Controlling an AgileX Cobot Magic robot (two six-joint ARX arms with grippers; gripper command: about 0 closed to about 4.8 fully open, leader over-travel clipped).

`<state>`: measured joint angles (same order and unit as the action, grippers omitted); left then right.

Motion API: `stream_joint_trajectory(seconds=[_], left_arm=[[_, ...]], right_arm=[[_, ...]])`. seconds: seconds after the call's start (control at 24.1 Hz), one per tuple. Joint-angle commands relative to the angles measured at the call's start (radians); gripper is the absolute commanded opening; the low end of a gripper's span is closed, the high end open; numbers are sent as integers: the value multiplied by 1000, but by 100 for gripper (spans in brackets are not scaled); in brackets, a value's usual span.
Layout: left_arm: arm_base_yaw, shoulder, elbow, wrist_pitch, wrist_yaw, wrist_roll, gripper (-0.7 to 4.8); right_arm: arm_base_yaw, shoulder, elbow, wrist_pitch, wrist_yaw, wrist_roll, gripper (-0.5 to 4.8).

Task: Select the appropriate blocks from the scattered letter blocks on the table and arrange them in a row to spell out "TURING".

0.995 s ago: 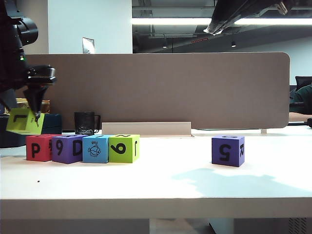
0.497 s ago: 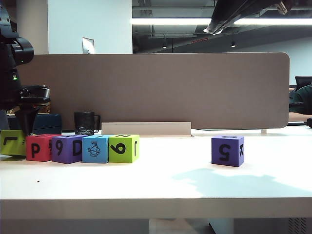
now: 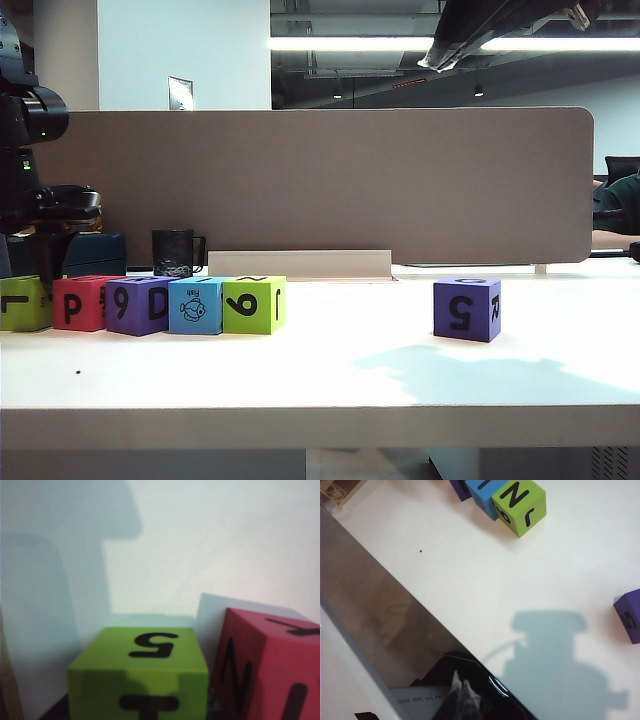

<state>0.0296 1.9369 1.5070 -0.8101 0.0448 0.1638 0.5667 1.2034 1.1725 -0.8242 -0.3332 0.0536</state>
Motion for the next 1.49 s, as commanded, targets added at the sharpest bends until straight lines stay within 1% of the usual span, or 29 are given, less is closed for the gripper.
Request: stream_joint_trajectory(seconds=[0.04,0.25,0.37,0.5,0.58,0.66,0.7,0.75,0.79,0.87,0.95,1.04,1.12,1.2,1.29,1.37,1.49], left_arm=[[1,-5,18,-16,3,3,347],[1,-5,72,-56,0,3,347],[1,-5,134,-93,0,0,346],[0,-5,179,-125,8,-28,346],[-8,-5,214,-150,51,-45,346],[-18,-5,243,-161,138,-65,345],[-35,-5,268,-160,224,-95,343],[-55,-5,278,-152,281,-103,340],[-75,-5,281,-141,306,-114,340],[-107,-5,282,-124,327,-127,340],[-162,-5,282,-106,327,-135,340],[-260,-5,282,-51,332,-154,340],[-324,-5,282,-10,337,-157,340],[-372,-5,282,23,337,-159,340],[-454,-3,281,82,333,-169,340],[-517,3,280,141,317,-173,340],[-576,16,280,185,274,-172,340]], right_arm=[[2,-2,3,12,-2,-2,-1],[2,-2,3,13,-2,-2,-1],[2,-2,3,13,-2,-2,-1],[2,-2,3,14,3,-2,-1],[2,-2,3,15,31,-2,-1],[2,-2,3,15,76,-2,-1],[2,-2,3,15,112,-2,-1],[1,-3,3,14,136,-2,-1],[1,-3,3,13,153,-2,-1],[0,-3,3,7,183,-2,-1],[-1,-3,3,-3,222,-3,-1],[-1,-3,3,-34,328,-3,-1],[-2,-6,3,-63,401,-3,-1],[-2,-7,3,-85,445,-3,-1],[-2,-7,4,-116,498,-3,-1],[-2,-8,4,-137,519,-3,-1],[-2,-12,5,-148,518,-3,-1]])
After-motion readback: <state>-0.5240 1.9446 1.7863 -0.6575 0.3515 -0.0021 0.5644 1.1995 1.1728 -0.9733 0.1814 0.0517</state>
